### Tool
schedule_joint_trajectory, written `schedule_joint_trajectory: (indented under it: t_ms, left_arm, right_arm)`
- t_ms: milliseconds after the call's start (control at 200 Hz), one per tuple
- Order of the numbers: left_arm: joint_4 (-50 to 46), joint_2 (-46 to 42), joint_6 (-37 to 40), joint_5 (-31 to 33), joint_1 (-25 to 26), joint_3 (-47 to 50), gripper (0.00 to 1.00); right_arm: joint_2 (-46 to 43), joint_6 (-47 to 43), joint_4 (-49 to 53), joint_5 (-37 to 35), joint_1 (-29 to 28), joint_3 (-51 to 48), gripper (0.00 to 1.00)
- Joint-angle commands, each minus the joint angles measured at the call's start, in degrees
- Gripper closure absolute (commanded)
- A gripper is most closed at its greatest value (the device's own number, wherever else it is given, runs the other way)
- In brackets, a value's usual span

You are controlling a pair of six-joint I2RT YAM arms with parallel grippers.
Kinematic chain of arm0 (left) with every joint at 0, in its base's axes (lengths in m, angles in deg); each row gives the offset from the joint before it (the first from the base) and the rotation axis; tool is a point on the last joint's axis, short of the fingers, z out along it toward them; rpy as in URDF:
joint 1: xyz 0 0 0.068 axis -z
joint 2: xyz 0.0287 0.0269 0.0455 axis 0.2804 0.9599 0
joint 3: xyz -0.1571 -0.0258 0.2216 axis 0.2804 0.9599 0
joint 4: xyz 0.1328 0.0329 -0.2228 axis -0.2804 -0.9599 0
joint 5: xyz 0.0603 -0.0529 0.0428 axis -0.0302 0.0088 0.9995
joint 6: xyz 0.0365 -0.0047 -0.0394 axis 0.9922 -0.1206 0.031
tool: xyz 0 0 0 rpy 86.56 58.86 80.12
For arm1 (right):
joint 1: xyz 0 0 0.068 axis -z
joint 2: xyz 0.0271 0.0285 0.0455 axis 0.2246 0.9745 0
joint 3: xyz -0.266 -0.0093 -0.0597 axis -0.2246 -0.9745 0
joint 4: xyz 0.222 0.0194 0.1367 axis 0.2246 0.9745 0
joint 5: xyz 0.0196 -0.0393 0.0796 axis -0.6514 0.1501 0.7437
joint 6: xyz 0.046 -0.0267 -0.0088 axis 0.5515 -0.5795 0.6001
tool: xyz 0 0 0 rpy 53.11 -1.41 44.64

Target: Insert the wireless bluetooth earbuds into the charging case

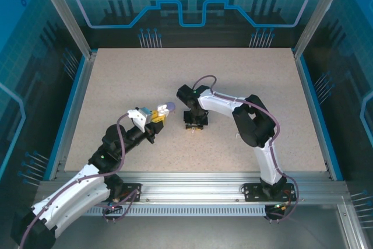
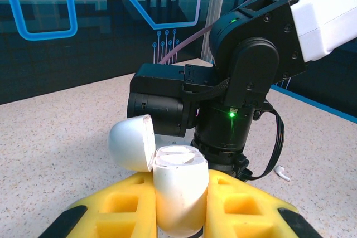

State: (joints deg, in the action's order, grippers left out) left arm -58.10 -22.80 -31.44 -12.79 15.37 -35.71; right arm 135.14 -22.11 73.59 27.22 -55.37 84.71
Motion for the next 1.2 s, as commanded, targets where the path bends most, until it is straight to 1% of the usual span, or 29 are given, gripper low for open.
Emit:
schedule_joint_trajectory:
  t_ms: [0, 135, 330, 420, 530, 720, 945, 1196]
  left_arm:
    - [0.7, -0.8, 0.5, 1.1, -0.2, 0.7, 0.82]
    - [0.8, -0.8, 0.5, 1.2, -0.2, 0.7, 0.83]
    - [0.9, -0.6, 0.4, 1.2, -0.2, 0.8, 0.82]
    - [0.8, -0.5, 0.4, 0.9, -0.2, 0.7, 0.82]
    - [0.5, -0.4, 0.5, 1.0, -0.2, 0.7, 0.82]
    - [0.5, 0.6, 0.4, 0.1, -0.2, 0.5, 0.82]
    - [1.5, 3.6, -0.2, -1.5, -0.3, 0.5, 0.83]
    - [5.0, 7.9, -1.7, -1.6, 1.2, 2.1, 0.85]
  right_arm:
    - [1.8, 0.2, 1.7, 0.1, -0.1, 1.8, 0.73]
    - [2.2, 0.2, 1.9, -0.4, -0.1, 1.7, 0.77]
    - [2.4, 0.1, 1.9, -1.1, -0.1, 1.0, 0.79]
    - [2.2, -0.1, 1.7, -1.7, 0.0, 1.0, 0.83]
    - [1.5, -0.3, 1.7, -2.2, 0.2, 0.9, 0.84]
    - [-2.2, -0.1, 1.1, -2.8, 0.2, -0.2, 0.85]
    - [-7.9, 0.8, -1.2, -4.7, 0.2, -4.7, 0.86]
    - [-12.6, 1.7, -3.5, -5.0, 0.2, -8.2, 0.86]
